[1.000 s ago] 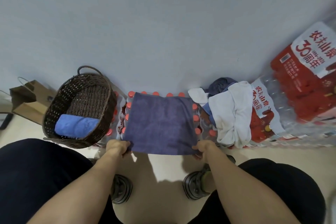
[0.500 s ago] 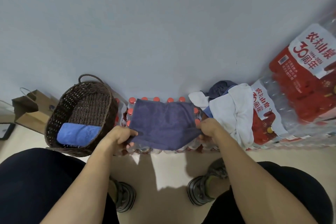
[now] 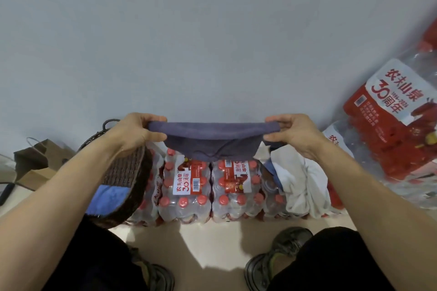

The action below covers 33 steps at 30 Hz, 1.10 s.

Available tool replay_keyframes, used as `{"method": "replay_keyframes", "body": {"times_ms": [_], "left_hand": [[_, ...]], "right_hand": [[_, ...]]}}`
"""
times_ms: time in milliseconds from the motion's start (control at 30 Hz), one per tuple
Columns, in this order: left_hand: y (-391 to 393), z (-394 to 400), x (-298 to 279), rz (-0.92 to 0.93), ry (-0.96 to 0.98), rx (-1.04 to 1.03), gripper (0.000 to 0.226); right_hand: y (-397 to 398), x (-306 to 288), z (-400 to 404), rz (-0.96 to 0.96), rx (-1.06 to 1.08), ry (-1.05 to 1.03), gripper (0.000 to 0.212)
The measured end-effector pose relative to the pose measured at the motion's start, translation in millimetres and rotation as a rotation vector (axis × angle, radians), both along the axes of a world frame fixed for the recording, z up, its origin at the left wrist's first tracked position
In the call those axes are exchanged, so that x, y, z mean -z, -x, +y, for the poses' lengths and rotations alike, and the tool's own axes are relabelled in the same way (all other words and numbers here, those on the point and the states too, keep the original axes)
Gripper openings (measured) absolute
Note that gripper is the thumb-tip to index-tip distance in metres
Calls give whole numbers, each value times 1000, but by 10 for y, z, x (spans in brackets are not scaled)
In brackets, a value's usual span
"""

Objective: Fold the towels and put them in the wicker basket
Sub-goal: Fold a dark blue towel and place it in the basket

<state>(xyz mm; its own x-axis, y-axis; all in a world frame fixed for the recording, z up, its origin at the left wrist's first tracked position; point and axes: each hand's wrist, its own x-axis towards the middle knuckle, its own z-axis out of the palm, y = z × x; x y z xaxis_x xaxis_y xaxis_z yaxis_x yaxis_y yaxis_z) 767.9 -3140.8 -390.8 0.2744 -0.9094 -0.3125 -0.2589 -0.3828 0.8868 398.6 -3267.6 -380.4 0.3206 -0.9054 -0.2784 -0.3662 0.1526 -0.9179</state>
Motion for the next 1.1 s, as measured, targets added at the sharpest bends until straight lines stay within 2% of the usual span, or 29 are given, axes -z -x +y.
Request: {"method": "replay_keyframes", "body": {"times_ms": [100,133,167,233,300,400,500,567,667,800,933,1000,1100], "left_hand": [[-107,-40,-66,-344,99,87,7],[-131,-44,-64,-415,118,115,8],[-151,-44,-38,-450,126,128,22],[-173,-13,33,-447,129,145,39],[-186,15,80,-434,117,213,34],[-209,-20,94,-429,120,279,23],[-228,-111,103,-380,124,214,42],[-241,-157,94,-444,145,194,46],[-275,-194,77,-542,197,126,40],[-218,-232,99,-313,242,17,31],[-135,-236,80,26,344,-32,32],[-135,-210,81,30,376,4,38],[-182,-107,87,-167,329,57,43]], "right_hand": [[-3,12,8,10,3,195,11],[-2,21,18,5,0,234,4],[8,47,19,7,3,265,12],[22,90,28,22,12,285,25],[6,113,21,50,29,308,33],[-50,73,-9,22,103,311,25],[-98,32,-43,-25,83,273,29],[-113,21,-52,-29,53,263,30],[-137,24,-88,-42,35,201,18],[-174,89,-166,11,93,210,16],[-213,139,-161,-186,134,111,18],[-206,133,-156,-292,157,92,20],[-147,166,-150,-300,186,65,23]]}}
